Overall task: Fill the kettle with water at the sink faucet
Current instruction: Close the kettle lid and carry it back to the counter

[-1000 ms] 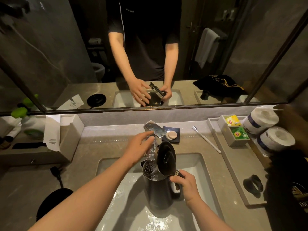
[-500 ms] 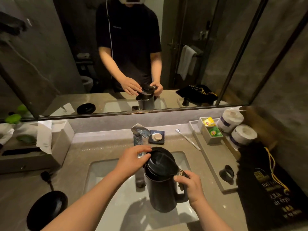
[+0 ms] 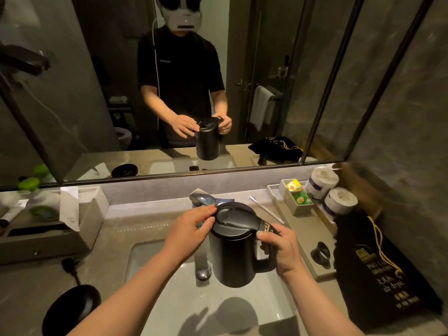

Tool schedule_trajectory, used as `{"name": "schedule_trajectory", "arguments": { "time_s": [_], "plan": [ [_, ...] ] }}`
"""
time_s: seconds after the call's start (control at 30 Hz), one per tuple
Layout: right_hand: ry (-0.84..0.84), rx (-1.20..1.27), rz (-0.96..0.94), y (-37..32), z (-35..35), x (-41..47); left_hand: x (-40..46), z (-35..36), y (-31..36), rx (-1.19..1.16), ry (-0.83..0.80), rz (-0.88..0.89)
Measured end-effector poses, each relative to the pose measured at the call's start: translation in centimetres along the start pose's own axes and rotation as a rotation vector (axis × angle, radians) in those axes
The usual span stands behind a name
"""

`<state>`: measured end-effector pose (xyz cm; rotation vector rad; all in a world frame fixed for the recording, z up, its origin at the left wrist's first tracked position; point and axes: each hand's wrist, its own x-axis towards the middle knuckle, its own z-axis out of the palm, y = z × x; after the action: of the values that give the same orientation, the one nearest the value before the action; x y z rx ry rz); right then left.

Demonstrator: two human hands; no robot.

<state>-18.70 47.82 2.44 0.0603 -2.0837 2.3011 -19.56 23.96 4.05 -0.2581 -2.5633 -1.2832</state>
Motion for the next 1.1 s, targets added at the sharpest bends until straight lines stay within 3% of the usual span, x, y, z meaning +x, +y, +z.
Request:
{"name": "schedule_trajectory", "arguments": {
  "time_s": [0.13,0.27,0.43,0.8,1.1],
  "plan": [
    [-0.032,0.033,-0.01,-0.7,2.0,0.3,-1.1,-1.6,-0.4,-0.111,-0.011,-0.071],
    [-0.099,0.046,-0.001,-0.9,4.4,0.6,-2.8,-3.3,-0.7,-0.354,0.189,-0.346],
    [-0.236,0.033,0.007,-0.6,8.6,0.7,-4.9,-6.4,-1.8,-0.563,0.217,-0.448],
    [-0.641,-0.315,-0.13,1.3,20.5,-0.2,-12.3,-15.4,-6.5,-0.601,0.554,-0.581],
    [-0.92,-0.459,-0.128,4.3,30.5,-0.9,-18.0,-20.3,-12.0,-0.574,0.755,-0.713]
  ]
}}
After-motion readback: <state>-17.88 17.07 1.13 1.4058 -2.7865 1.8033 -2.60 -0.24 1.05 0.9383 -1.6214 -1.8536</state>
